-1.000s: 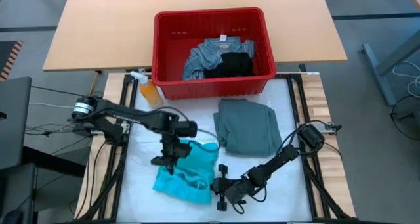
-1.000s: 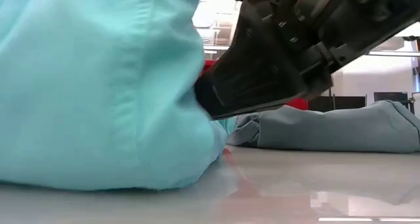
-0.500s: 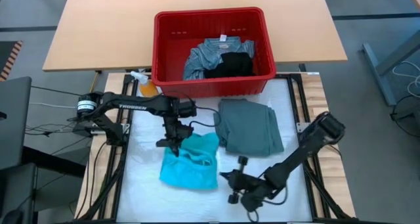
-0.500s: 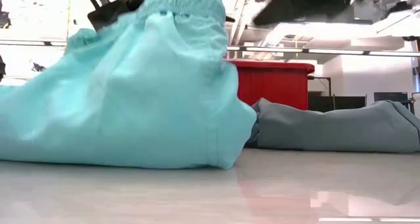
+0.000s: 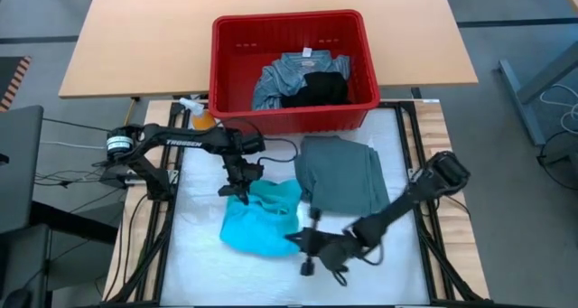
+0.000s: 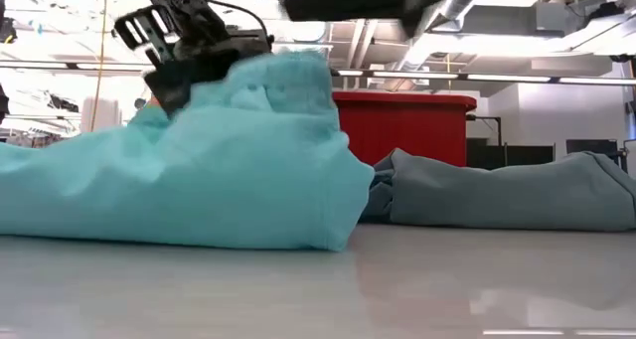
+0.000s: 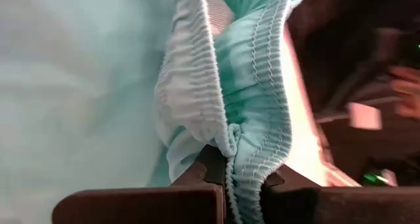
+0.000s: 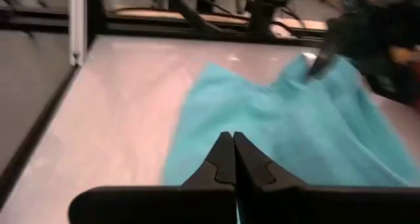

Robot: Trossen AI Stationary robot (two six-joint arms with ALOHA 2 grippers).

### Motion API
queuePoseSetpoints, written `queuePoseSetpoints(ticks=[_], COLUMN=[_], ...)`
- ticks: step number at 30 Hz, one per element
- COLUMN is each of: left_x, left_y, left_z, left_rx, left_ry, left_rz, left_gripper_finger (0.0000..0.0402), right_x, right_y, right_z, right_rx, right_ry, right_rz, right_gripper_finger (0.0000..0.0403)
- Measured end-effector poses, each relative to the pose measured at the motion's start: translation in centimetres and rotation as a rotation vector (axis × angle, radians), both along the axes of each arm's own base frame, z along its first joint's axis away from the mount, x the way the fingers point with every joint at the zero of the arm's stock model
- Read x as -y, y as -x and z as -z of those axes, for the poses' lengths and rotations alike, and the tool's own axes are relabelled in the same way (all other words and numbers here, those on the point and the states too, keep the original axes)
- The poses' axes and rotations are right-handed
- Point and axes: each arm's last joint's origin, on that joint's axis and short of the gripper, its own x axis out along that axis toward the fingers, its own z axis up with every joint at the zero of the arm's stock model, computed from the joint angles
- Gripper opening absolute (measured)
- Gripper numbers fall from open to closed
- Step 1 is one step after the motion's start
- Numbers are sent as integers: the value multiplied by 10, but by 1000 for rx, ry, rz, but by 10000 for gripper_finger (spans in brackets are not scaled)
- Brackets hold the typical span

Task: Fold Laundry from Bin
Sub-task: Fold the light blue shorts

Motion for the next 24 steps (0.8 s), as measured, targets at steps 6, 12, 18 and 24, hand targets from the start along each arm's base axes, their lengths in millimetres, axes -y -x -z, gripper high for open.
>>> queuePoseSetpoints(ticks=[6,12,18,24], left_x=[-2,-5,0,-3], left_y=[0,-2,-2,-3], left_z=[1,3,3,-19], left_rx=[-22,-44,-40,-127], left_ry=[-43,-126,-165,-231], left_rz=[-24,-66,-34,-32], left_gripper_finger=[6,28,88,160], right_x=[32,66,81,87], right_y=[-27,-38,-41,-42], right_z=[15,19,22,24], right_rx=[4,-32,-67,-85], right_ry=[14,21,12,8], right_rz=[35,120,166,186], right_gripper_finger=[15,15,15,15])
